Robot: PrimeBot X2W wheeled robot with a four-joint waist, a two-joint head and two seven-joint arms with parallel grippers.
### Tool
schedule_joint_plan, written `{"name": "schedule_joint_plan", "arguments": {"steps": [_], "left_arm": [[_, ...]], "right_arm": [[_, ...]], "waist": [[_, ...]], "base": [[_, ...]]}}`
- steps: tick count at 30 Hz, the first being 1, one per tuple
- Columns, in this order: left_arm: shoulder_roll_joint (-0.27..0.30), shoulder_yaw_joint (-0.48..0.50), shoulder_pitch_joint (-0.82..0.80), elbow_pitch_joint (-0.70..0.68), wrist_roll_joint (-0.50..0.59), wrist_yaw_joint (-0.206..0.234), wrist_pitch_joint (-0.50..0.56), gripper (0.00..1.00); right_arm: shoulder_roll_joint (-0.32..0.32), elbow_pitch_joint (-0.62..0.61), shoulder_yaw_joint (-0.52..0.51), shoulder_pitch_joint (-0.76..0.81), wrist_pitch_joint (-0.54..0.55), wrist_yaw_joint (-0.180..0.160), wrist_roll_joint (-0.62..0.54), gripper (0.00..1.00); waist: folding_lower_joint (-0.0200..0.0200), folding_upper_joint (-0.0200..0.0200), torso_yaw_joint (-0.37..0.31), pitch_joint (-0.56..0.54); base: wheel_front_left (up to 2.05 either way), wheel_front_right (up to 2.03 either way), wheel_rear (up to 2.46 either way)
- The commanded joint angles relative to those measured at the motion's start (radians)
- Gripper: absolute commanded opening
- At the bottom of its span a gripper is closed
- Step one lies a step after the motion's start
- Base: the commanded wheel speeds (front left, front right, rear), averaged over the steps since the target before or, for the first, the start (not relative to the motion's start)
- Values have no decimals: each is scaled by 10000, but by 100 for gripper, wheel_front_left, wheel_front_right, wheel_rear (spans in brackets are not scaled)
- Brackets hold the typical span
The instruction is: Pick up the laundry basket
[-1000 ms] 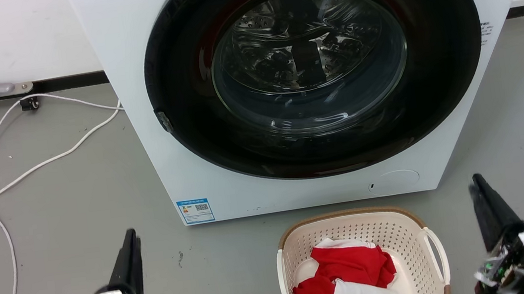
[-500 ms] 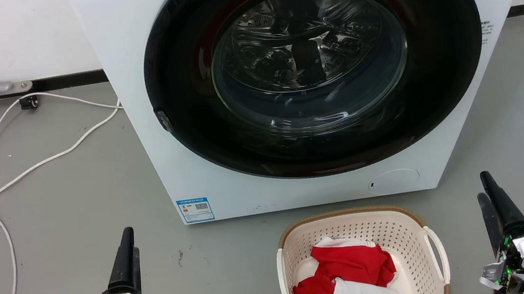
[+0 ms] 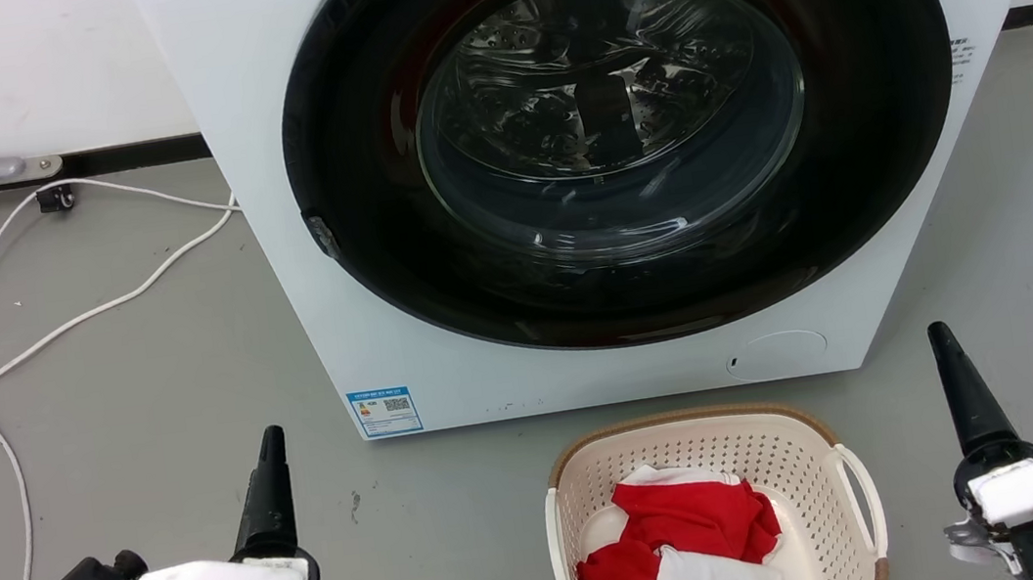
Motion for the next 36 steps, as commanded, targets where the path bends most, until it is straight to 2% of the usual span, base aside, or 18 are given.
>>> {"name": "schedule_joint_plan", "arguments": {"steps": [1, 5, 14, 36], "left_arm": [[36, -75, -124, -257, 487, 93, -120, 100], [40, -264, -70, -394, 1428, 318, -310, 100], [46, -549, 15, -584, 2884, 575, -627, 100], [57, -1010, 143, -770, 5720, 945, -1274, 100]], "right_arm": [[-31, -304, 76, -12, -111, 0, -608, 100], [-35, -512, 203, 78, -304, 0, -1772, 100], [-42, -741, 345, 216, -621, 0, -3374, 100], [-55, -1125, 493, 454, -1265, 0, -6328, 100]], "waist": [[0, 0, 1, 3], [0, 0, 2, 10], [0, 0, 2, 7], [0, 0, 15, 16]], "base": [[0, 0, 0], [0, 0, 0], [0, 0, 0], [0, 0, 0]]}}
